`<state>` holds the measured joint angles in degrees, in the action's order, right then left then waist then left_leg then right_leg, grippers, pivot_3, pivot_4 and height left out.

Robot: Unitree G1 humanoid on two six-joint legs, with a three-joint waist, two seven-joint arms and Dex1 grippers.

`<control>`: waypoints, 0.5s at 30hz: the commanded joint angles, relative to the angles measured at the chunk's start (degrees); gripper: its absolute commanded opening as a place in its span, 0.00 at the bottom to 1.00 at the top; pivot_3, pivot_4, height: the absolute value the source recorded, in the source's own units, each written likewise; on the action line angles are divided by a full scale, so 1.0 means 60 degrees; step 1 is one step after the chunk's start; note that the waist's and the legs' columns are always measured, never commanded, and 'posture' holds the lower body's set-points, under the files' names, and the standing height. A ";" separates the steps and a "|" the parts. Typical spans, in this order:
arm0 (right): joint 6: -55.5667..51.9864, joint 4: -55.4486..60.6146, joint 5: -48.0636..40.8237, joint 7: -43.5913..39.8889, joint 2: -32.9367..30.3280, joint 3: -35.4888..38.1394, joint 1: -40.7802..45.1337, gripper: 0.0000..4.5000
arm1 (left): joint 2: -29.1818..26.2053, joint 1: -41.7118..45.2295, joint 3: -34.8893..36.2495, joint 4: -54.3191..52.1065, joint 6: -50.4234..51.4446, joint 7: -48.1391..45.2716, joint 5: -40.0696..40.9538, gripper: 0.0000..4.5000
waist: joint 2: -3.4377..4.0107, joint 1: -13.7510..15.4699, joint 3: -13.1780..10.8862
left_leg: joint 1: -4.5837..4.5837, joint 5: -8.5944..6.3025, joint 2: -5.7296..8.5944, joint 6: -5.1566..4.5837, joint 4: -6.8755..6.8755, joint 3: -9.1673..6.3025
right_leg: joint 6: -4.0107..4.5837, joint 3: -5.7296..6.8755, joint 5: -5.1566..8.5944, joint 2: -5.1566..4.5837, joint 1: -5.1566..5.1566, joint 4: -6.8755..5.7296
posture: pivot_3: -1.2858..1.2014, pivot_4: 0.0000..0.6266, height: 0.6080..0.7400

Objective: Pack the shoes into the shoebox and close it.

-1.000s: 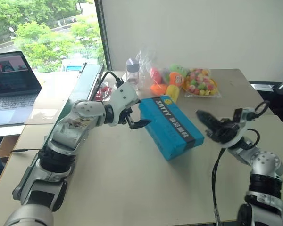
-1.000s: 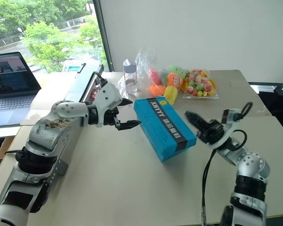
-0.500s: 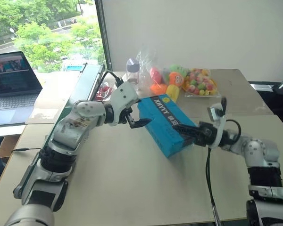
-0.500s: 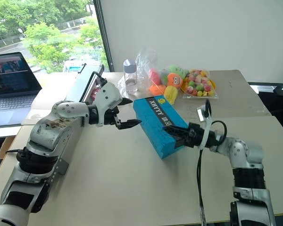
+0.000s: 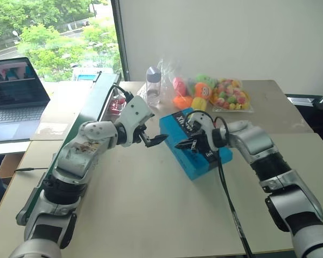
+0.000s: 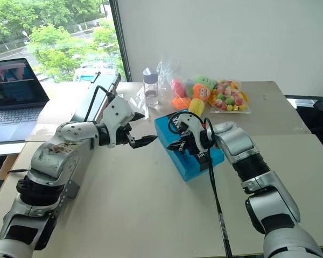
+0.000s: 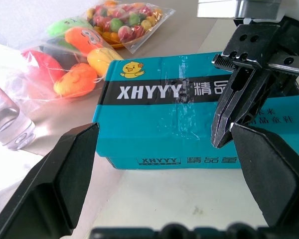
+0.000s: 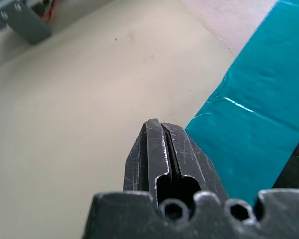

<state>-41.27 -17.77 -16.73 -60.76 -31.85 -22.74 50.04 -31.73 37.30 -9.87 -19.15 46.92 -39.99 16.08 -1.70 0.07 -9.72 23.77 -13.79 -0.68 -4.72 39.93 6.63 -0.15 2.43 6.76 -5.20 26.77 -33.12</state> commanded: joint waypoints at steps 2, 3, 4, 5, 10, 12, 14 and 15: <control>-0.0722 0.0357 -0.0329 -0.0195 -0.0221 0.0744 -0.0294 0.01 | -0.0083 -0.0031 0.0344 -0.0415 0.0063 0.0148 0.0088 1.00 | 0.0000 0.0069 0.0000 | -0.0024 -0.0032 0.0000 0.0062 0.0000 -0.0001 | 0.0006 0.0003 0.0004 -0.0007 -0.0022 -0.0001 | 0.52 0.24 1.00; -0.0992 0.0860 -0.0709 -0.0323 -0.0361 0.1179 -0.0316 0.01 | -0.0073 -0.0055 0.0405 -0.0424 0.0075 0.0111 0.0163 1.00 | 0.0000 0.0089 -0.0001 | -0.0023 -0.0040 -0.0001 0.0079 0.0001 -0.0002 | 0.0006 0.0005 0.0004 -0.0009 -0.0022 -0.0001 | 0.52 0.24 1.00; -0.1272 0.1350 -0.1034 -0.0456 -0.0548 0.1549 -0.0354 0.01 | -0.0064 -0.0082 0.0472 -0.0438 0.0077 0.0064 0.0245 1.00 | 0.0001 0.0110 -0.0002 | -0.0021 -0.0039 0.0000 0.0081 0.0001 -0.0002 | 0.0006 0.0005 0.0003 -0.0010 -0.0021 -0.0001 | 0.52 0.24 1.00; -0.1543 0.1819 -0.1257 -0.0561 -0.0799 0.1806 -0.0410 0.01 | -0.0077 -0.0132 0.0526 -0.0461 0.0010 -0.0067 0.0354 1.00 | 0.0001 0.0113 -0.0002 | -0.0005 -0.0039 0.0000 0.0081 0.0001 -0.0003 | 0.0006 0.0005 0.0002 -0.0012 -0.0008 -0.0002 | 0.52 0.24 1.00; -0.1237 0.3798 -0.1726 -0.1122 -0.2172 0.2683 -0.1035 0.01 | -0.0172 -0.0566 0.0906 -0.0857 0.0078 -0.0748 0.1308 1.00 | 0.0002 0.0104 -0.0003 | 0.0054 -0.0004 -0.0003 0.0002 -0.0008 -0.0002 | -0.0031 0.0011 -0.0037 -0.0004 0.0056 0.0001 | 0.52 0.24 1.00; -0.1354 0.4443 -0.2198 -0.1349 -0.2572 0.3294 -0.1212 0.01 | -0.0337 -0.0842 0.0998 -0.1093 -0.0106 -0.1052 0.1563 1.00 | 0.0002 0.0085 -0.0003 | 0.0060 -0.0018 -0.0008 0.0016 -0.0016 -0.0008 | -0.0021 0.0019 -0.0034 0.0005 0.0062 0.0004 | 0.52 0.24 1.00; -0.1275 0.4888 -0.2310 -0.1548 -0.3140 0.3687 -0.1497 0.01 | -0.0398 -0.0967 0.1095 -0.1139 -0.0089 -0.1094 0.1731 1.00 | 0.0001 0.0074 -0.0004 | 0.0059 -0.0028 -0.0014 0.0021 -0.0017 -0.0007 | -0.0014 0.0019 -0.0026 0.0014 0.0063 0.0005 | 0.52 0.24 1.00; -0.1211 0.4972 -0.2313 -0.1561 -0.3324 0.3824 -0.1625 0.01 | -0.0444 -0.0977 0.1105 -0.1107 -0.0083 -0.1121 0.1781 1.00 | 0.0000 0.0084 -0.0004 | 0.0057 -0.0028 -0.0013 0.0020 -0.0017 -0.0007 | -0.0024 0.0020 -0.0018 0.0014 0.0063 0.0004 | 0.52 0.24 1.00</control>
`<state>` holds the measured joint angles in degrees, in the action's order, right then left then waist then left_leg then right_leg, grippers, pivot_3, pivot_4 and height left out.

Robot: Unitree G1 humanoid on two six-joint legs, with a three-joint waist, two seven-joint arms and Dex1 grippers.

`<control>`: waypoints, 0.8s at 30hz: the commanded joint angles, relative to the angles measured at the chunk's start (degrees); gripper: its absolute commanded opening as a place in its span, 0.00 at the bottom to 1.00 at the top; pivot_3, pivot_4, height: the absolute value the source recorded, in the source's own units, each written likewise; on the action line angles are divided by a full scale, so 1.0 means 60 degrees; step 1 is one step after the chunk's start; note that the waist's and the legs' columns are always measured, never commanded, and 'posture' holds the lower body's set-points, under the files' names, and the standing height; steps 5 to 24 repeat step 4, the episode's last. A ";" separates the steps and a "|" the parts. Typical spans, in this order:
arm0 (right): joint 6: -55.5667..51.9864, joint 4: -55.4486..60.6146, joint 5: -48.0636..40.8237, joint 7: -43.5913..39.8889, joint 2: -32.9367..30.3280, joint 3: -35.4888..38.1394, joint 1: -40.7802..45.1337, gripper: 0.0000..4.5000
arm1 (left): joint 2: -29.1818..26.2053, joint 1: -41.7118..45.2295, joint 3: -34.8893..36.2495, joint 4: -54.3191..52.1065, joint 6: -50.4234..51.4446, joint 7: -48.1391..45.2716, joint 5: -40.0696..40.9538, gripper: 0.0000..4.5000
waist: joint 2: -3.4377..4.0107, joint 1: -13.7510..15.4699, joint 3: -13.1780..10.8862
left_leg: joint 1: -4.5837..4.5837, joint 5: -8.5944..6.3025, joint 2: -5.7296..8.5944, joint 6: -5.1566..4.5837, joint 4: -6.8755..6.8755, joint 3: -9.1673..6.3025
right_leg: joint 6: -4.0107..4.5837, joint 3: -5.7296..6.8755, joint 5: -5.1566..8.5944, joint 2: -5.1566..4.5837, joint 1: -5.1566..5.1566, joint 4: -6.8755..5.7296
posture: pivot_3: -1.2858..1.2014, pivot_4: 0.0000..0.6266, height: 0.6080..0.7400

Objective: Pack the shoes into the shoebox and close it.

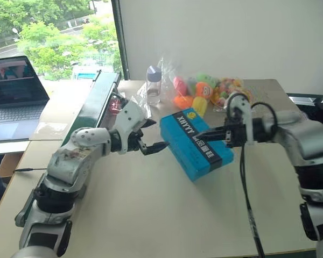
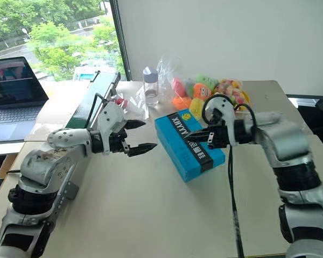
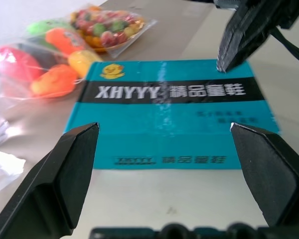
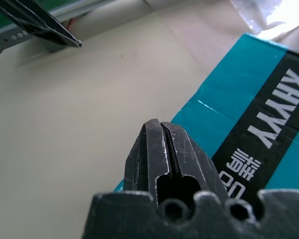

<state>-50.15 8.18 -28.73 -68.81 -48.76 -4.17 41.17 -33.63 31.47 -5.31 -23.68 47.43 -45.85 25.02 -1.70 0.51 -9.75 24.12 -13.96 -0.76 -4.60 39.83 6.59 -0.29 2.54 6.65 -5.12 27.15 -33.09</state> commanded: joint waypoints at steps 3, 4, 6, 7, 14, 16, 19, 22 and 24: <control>0.0438 0.0690 -0.0270 -0.0092 -0.0792 0.0968 -0.0462 0.01 | -0.0305 -0.0005 0.0390 -0.0221 -0.0043 -0.0336 0.0522 1.00 | -0.0003 0.0029 -0.0002 | -0.0001 0.0002 0.0002 0.0000 0.0019 0.0000 | 0.0024 0.0000 0.0041 -0.0005 -0.0009 -0.0001 | 0.52 0.24 1.00; 0.0516 0.0674 -0.0230 -0.0008 -0.0814 0.1009 -0.0541 0.01 | -0.0357 -0.0004 0.0418 -0.0193 -0.0012 -0.0376 0.0589 1.00 | -0.0003 0.0029 -0.0002 | -0.0002 0.0002 0.0003 0.0001 0.0022 0.0000 | 0.0036 -0.0002 0.0048 -0.0005 -0.0010 -0.0001 | 0.52 0.24 1.00; 0.0516 0.0674 -0.0230 -0.0008 -0.0814 0.1009 -0.0541 0.01 | -0.0357 -0.0004 0.0418 -0.0193 -0.0012 -0.0376 0.0589 1.00 | -0.0003 0.0029 -0.0002 | -0.0002 0.0002 0.0003 0.0001 0.0022 0.0000 | 0.0036 -0.0002 0.0048 -0.0005 -0.0010 -0.0001 | 0.52 0.24 1.00; 0.0516 0.0674 -0.0230 -0.0008 -0.0814 0.1009 -0.0541 0.01 | -0.0357 -0.0004 0.0418 -0.0193 -0.0012 -0.0376 0.0589 1.00 | -0.0003 0.0029 -0.0002 | -0.0002 0.0002 0.0003 0.0001 0.0022 0.0000 | 0.0036 -0.0002 0.0048 -0.0005 -0.0010 -0.0001 | 0.52 0.24 1.00; 0.0516 0.0674 -0.0230 -0.0008 -0.0814 0.1009 -0.0541 0.01 | -0.0357 -0.0004 0.0418 -0.0193 -0.0012 -0.0376 0.0589 1.00 | -0.0003 0.0029 -0.0002 | -0.0002 0.0002 0.0003 0.0001 0.0022 0.0000 | 0.0036 -0.0002 0.0048 -0.0005 -0.0010 -0.0001 | 0.52 0.24 1.00; 0.0516 0.0674 -0.0230 -0.0008 -0.0814 0.1009 -0.0541 0.01 | -0.0357 -0.0004 0.0418 -0.0193 -0.0012 -0.0376 0.0589 1.00 | -0.0003 0.0029 -0.0002 | -0.0002 0.0002 0.0003 0.0001 0.0022 0.0000 | 0.0036 -0.0002 0.0048 -0.0005 -0.0010 -0.0001 | 0.52 0.24 1.00; 0.0516 0.0674 -0.0230 -0.0008 -0.0814 0.1009 -0.0541 0.01 | -0.0357 -0.0004 0.0418 -0.0193 -0.0012 -0.0376 0.0589 1.00 | -0.0003 0.0029 -0.0002 | -0.0002 0.0002 0.0003 0.0001 0.0022 0.0000 | 0.0036 -0.0002 0.0048 -0.0005 -0.0010 -0.0001 | 0.52 0.24 1.00; 0.0516 0.0674 -0.0230 -0.0008 -0.0814 0.1009 -0.0541 0.01 | -0.0357 -0.0004 0.0418 -0.0193 -0.0012 -0.0376 0.0589 1.00 | -0.0003 0.0029 -0.0002 | -0.0002 0.0002 0.0003 0.0001 0.0022 0.0000 | 0.0036 -0.0002 0.0048 -0.0005 -0.0010 -0.0001 | 0.52 0.24 1.00; 0.0516 0.0674 -0.0230 -0.0008 -0.0814 0.1009 -0.0541 0.01 | -0.0357 -0.0004 0.0418 -0.0193 -0.0012 -0.0376 0.0589 1.00 | -0.0003 0.0029 -0.0002 | -0.0002 0.0002 0.0003 0.0001 0.0022 0.0000 | 0.0036 -0.0002 0.0048 -0.0005 -0.0010 -0.0001 | 0.52 0.24 1.00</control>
